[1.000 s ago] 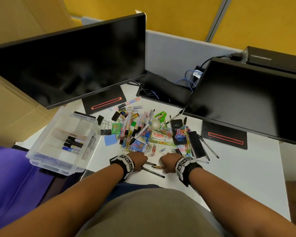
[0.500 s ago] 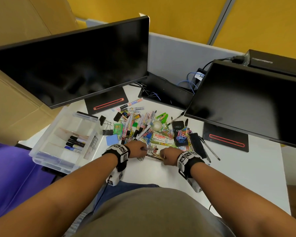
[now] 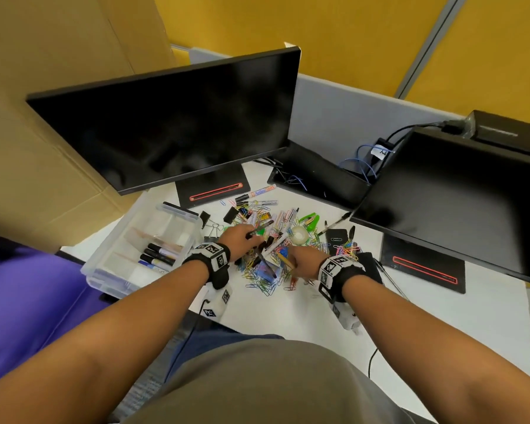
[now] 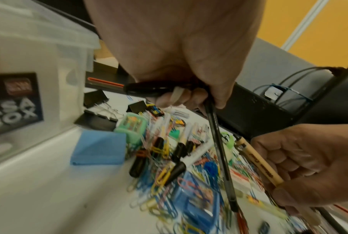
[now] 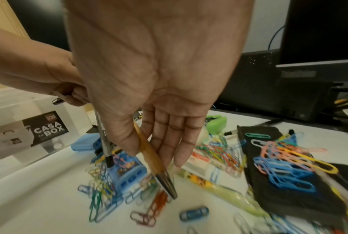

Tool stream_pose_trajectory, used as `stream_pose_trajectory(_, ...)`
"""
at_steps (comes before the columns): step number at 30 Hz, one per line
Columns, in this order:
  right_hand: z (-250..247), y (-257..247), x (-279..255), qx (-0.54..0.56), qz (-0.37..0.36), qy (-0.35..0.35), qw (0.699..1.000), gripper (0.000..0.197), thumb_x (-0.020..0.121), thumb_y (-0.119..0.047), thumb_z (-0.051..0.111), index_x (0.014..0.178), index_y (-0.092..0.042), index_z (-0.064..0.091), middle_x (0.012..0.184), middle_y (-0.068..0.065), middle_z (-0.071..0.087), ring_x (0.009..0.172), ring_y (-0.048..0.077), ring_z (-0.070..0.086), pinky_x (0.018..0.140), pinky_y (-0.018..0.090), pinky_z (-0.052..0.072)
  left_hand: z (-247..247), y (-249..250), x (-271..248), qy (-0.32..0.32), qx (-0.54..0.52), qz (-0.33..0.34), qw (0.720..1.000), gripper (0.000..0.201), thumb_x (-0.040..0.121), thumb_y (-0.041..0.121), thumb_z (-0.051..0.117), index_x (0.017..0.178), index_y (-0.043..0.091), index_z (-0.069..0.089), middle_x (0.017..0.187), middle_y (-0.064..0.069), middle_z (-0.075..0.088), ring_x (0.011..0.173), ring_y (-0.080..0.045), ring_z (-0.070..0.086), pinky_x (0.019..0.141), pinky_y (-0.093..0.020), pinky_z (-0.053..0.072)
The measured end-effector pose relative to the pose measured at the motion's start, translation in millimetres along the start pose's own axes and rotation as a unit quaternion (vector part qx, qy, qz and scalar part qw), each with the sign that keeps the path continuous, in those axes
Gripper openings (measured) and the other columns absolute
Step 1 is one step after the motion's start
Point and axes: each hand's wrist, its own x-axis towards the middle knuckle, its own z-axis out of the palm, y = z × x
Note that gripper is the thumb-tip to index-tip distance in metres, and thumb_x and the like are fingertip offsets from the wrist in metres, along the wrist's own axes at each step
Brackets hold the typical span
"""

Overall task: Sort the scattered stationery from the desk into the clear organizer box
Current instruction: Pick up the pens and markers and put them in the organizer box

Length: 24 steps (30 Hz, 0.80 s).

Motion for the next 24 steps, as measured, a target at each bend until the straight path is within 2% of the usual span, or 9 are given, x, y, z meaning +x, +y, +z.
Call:
stream_pose_trajectory(5,-17,-26,23,0.016,-0.023,0.017,0.999,0.02,0.084,-0.016,0.064,0.089,-0.014,0.045,0.084,0.006,0.053,0.075,0.023,0.05,0.056,0.028,0.036,-25,-12,-8,0.033,-0.009,-0.023,0.999,0.032,0.097,0.042,0.054,0.077,0.018,0.054,0.068,-0.001,0.053,0.063,-0.017,0.05,0.056,-0.028,0.035)
stream_pose_trajectory(8,-19,-41,30,0.032,-0.044,0.036,0.998,0.019,0.085,-0.017,0.063,0.082,-0.018,0.044,0.078,0.001,0.05,0.072,0.021,0.048,0.055,0.027,0.033,-34,-18,-16,0.06,-0.034,-0.03,0.997,0.03,0.097,0.038,0.056,0.075,0.018,0.054,0.064,-0.001,0.052,0.061,-0.018,0.05,0.056,-0.028,0.036)
stream_pose_trajectory(11,-24,-59,36,0.052,-0.053,0.054,0.996,0.02,0.087,-0.022,0.064,0.079,-0.018,0.047,0.076,0.0,0.05,0.07,0.018,0.048,0.055,0.027,0.033,-44,-27,-23,0.104,-0.045,-0.044,0.993,0.033,0.097,0.039,0.055,0.083,0.01,0.06,0.071,-0.008,0.058,0.067,-0.024,0.055,0.058,-0.03,0.04)
stream_pose_trajectory(14,-31,-78,44,0.057,-0.07,0.07,0.993,0.018,0.088,-0.027,0.065,0.082,-0.014,0.054,0.085,0.005,0.056,0.077,0.023,0.054,0.061,0.03,0.039,-57,-37,-30,0.153,-0.04,-0.067,0.985,0.037,0.098,0.042,0.052,0.081,0.01,0.058,0.076,-0.011,0.062,0.074,-0.027,0.061,0.068,-0.035,0.047)
stream_pose_trajectory(17,-40,-97,51,0.081,-0.076,0.091,0.99,0.016,0.086,-0.028,0.064,0.084,-0.018,0.052,0.08,0.005,0.062,0.075,0.025,0.059,0.065,0.034,0.047,-73,-46,-37,0.186,-0.037,-0.085,0.978,0.038,0.098,0.042,0.051,0.084,0.008,0.06,0.076,-0.012,0.064,0.074,-0.027,0.061,0.069,-0.035,0.047)
stream_pose_trajectory(21,-57,-125,55,0.079,-0.098,0.143,0.982,0.009,0.087,-0.025,0.058,0.087,-0.018,0.052,0.077,0.003,0.061,0.072,0.023,0.058,0.057,0.029,0.04,-103,-53,-51,0.239,-0.028,-0.098,0.966,0.027,0.095,0.039,0.055,0.085,0.015,0.062,0.071,-0.004,0.062,0.071,-0.023,0.06,0.068,-0.034,0.049)
stream_pose_trajectory(24,-69,-149,56,0.099,-0.118,0.17,0.973,0.009,0.087,-0.026,0.057,0.086,-0.024,0.049,0.075,-0.001,0.059,0.07,0.018,0.058,0.058,0.028,0.04,-126,-54,-63,0.284,0.005,-0.099,0.954,0.023,0.091,0.037,0.059,0.08,0.017,0.058,0.069,-0.001,0.058,0.069,-0.022,0.058,0.063,-0.032,0.046)
